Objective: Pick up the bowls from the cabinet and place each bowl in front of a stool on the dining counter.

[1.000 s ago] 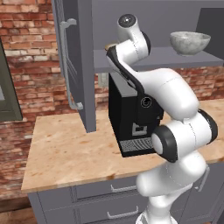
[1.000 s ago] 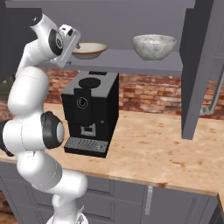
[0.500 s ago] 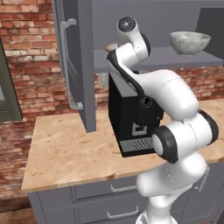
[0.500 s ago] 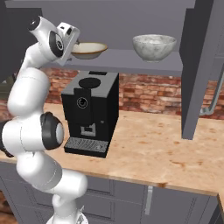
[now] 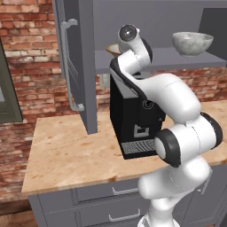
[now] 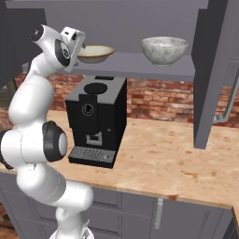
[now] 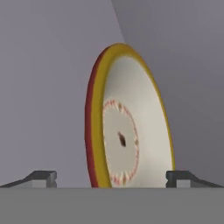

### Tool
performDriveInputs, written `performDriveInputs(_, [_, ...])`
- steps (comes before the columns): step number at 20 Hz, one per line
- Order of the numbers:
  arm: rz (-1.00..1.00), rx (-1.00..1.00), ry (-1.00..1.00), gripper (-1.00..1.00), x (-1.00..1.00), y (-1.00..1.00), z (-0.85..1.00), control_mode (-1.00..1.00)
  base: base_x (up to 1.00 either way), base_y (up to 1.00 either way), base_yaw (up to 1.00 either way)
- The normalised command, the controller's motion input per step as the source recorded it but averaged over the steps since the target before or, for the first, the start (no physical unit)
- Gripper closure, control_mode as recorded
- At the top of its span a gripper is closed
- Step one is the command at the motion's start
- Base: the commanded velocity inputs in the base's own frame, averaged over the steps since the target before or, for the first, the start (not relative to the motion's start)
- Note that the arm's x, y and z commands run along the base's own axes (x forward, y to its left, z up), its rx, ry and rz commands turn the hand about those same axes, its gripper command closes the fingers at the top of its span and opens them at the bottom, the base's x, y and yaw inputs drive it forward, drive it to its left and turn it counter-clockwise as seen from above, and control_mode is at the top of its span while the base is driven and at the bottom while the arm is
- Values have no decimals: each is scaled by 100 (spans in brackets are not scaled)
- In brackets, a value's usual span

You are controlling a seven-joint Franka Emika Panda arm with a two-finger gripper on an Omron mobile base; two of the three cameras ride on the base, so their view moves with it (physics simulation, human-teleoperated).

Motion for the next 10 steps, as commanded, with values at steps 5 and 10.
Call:
performDriveInputs(5, [0,-2,2,-100,23,0,0,-100,0,0,0])
performDriveInputs(10, [0,0,3,-100,20,0,0,-100,0,0,0])
